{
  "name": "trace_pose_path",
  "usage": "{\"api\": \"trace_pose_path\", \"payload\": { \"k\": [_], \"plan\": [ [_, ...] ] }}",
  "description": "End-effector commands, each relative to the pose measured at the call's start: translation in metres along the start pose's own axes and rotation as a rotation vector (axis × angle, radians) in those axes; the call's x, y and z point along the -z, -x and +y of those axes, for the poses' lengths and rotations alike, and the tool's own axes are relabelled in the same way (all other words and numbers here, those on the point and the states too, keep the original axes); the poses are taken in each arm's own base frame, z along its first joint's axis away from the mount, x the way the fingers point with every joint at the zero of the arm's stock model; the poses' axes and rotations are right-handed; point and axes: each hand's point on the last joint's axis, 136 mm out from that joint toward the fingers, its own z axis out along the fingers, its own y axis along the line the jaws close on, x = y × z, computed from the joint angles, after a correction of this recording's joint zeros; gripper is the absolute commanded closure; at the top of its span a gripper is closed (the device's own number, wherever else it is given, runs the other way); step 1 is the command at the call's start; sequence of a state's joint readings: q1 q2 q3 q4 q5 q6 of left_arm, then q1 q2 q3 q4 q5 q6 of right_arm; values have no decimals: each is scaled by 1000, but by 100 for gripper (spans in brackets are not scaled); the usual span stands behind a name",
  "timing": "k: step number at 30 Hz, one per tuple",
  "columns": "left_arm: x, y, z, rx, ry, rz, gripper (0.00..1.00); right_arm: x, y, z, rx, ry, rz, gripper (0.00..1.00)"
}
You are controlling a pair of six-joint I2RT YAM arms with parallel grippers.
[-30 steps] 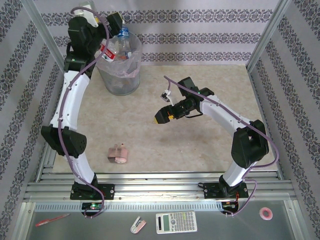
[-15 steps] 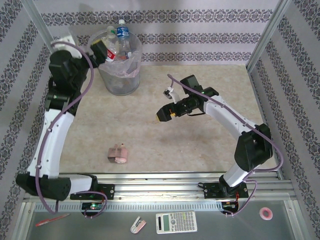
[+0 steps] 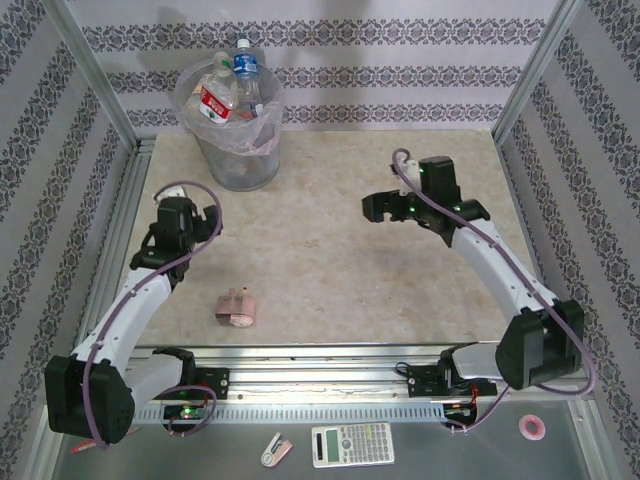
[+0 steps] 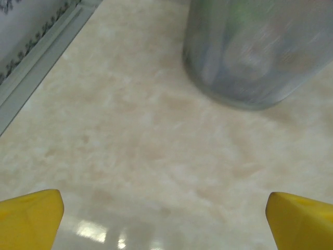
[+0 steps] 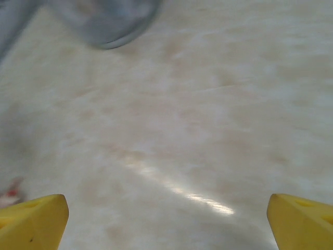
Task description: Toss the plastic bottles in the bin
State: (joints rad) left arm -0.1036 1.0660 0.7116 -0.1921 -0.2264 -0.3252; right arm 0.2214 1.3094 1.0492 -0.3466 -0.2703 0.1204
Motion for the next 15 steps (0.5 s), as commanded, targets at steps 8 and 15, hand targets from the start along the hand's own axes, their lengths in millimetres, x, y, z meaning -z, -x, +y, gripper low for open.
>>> {"api": "trace_pose_path", "payload": {
  "k": [8, 15],
  "plan": [
    [-36, 17, -12, -208, -24, -371, 0, 24, -13, -146, -48, -555, -374, 2],
    [-60, -29, -25, -295, -127, -376, 0, 13, -17, -143, 43, -464, -486, 2]
  ]
}}
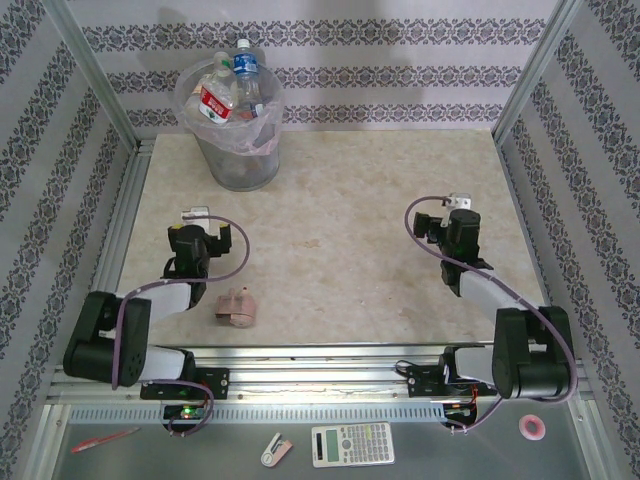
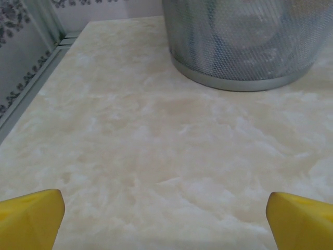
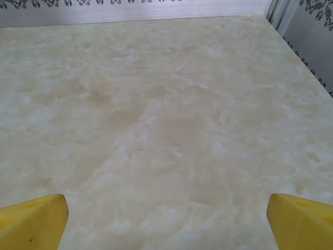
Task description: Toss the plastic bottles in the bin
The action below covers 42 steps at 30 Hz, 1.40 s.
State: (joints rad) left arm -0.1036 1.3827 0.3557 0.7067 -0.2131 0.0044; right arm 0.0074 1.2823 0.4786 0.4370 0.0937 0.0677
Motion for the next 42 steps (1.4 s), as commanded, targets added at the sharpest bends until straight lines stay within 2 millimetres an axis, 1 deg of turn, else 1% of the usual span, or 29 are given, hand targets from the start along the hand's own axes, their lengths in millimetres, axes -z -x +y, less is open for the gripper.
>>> {"api": "trace_pose_path", "payload": {
  "k": [1, 2, 3, 4, 5, 7, 8, 9, 10, 11, 12, 13, 14, 15, 16, 17, 19, 20, 22, 23, 24, 25, 26, 27, 28, 31, 37, 42],
  "plan": [
    [2, 17, -15, -41, -76, -200, 0, 2, 52, 15, 48, 78, -229, 2],
    [1, 13, -14, -37, -68, -212, 1, -1, 52, 17, 55, 87, -227, 2],
    [1, 12, -9, -20, -51, -220, 1, 0, 47, 22, 87, 112, -193, 2],
    [2, 9, -9, -13, -51, -219, 0, 4, 39, 28, 142, 130, -149, 2],
    [5, 8, -10, -16, -66, -227, 0, 12, 34, 26, 154, 103, -153, 2],
    [4, 5, -14, -23, -80, -230, 0, 26, 24, 17, 110, 77, -189, 2],
    [-1, 7, -14, -31, -74, -237, 1, 25, 19, 15, 121, 62, -188, 2],
    [-7, 6, -13, -32, -63, -207, 1, 18, 2, 11, 121, 52, -148, 2],
    [-12, 5, -12, -19, -68, -154, 1, 11, -4, 11, 106, 65, -145, 2],
    [-18, 0, -15, -16, -103, -95, 1, 0, 1, 16, 94, 92, -119, 2],
    [-23, 2, -14, 2, -129, -95, 1, -9, 0, 17, 82, 100, -48, 2],
    [-25, 3, -10, 21, -129, -104, 1, -17, 3, 12, 38, 75, -50, 2],
    [-26, 1, -5, 45, -119, -84, 1, -29, 2, -3, -32, 8, -33, 2],
    [-27, 0, -3, 56, -115, -72, 1, -41, 1, -1, -30, 22, -11, 2],
    [-28, 1, -3, 55, -116, -77, 1, -46, -3, 9, 18, 38, 41, 2],
    [-30, 0, -4, 53, -119, -67, 1, -46, -3, 20, 67, 59, 58, 2],
    [-32, 0, -4, 56, -121, -49, 1, -44, -3, 22, 73, 55, 32, 2],
    [-32, 0, -4, 56, -122, -55, 1, -39, -4, 22, 71, 72, 13, 2],
    [-32, 0, -4, 58, -122, -49, 1, -20, -5, 26, 80, 107, -105, 2],
    [-32, 0, -3, 57, -122, -53, 1, -15, -11, 28, 90, 118, -151, 2],
    [-32, 0, -3, 58, -122, -49, 1, -15, -12, 27, 82, 94, -206, 2],
    [-32, 0, -3, 58, -122, -50, 1, -19, -15, 22, 71, 61, -183, 2],
    [-32, 0, -4, 59, -124, -52, 1, -25, -12, 16, 45, 49, -121, 2],
    [-32, 0, -3, 59, -123, -50, 1, -25, -10, 12, 22, 68, -119, 2],
    [-32, -1, -3, 59, -122, -50, 1, -25, -9, 12, 13, 72, -151, 2],
    [-32, 0, -3, 59, -122, -51, 1, -24, -11, 13, 31, 65, -123, 2],
    [-32, -1, -3, 59, -122, -50, 1, -24, -10, 15, 44, 54, -137, 2],
    [-32, 0, -3, 59, -122, -51, 1, -25, -11, 12, 22, 66, -128, 2]
  ]
}}
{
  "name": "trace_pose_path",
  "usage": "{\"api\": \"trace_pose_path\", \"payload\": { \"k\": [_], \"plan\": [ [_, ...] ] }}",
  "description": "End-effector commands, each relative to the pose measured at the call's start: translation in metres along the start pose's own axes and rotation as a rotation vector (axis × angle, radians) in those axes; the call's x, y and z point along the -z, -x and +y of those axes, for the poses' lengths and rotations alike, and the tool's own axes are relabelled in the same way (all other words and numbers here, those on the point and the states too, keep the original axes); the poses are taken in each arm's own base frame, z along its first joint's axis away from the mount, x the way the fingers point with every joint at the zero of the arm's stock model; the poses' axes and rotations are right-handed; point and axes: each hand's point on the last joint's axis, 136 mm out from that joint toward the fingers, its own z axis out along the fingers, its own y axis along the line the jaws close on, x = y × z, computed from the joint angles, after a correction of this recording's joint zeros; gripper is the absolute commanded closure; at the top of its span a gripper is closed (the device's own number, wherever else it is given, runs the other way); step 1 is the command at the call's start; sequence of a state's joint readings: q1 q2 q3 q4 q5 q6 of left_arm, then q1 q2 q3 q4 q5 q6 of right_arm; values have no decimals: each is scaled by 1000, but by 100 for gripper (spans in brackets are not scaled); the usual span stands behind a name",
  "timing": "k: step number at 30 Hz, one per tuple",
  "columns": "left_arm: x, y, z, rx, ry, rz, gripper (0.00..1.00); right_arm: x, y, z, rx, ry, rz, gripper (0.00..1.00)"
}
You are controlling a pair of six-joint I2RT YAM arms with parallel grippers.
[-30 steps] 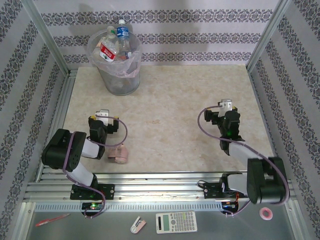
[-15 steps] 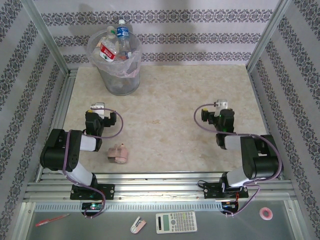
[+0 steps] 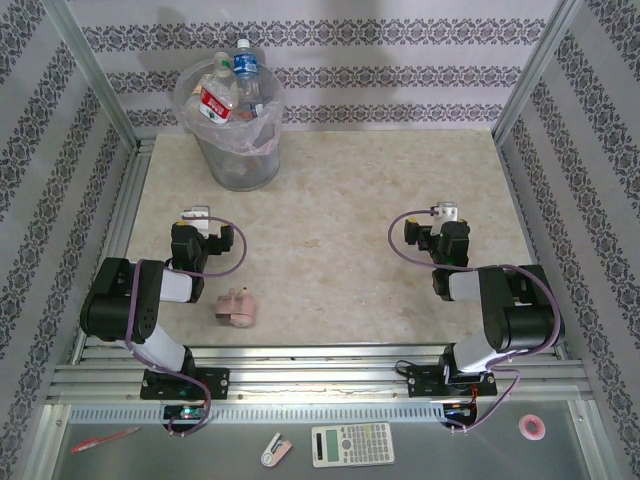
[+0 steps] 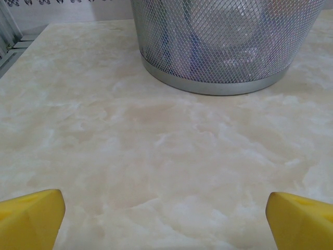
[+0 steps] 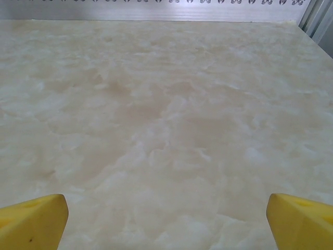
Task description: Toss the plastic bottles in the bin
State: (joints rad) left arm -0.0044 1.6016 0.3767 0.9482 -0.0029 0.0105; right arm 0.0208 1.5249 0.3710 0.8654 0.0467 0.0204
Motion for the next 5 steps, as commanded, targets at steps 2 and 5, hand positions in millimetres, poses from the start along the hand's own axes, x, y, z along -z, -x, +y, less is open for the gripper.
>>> {"api": "trace_pose_path", "payload": {
  "k": [2, 5],
  "plan": [
    [-1, 8, 2, 20, -5, -15, 1, -1, 18, -3, -20, 2, -54, 2],
    [-1, 8, 2, 19, -5, -16, 1, 0, 19, -2, -15, -3, -60, 2]
  ]
}}
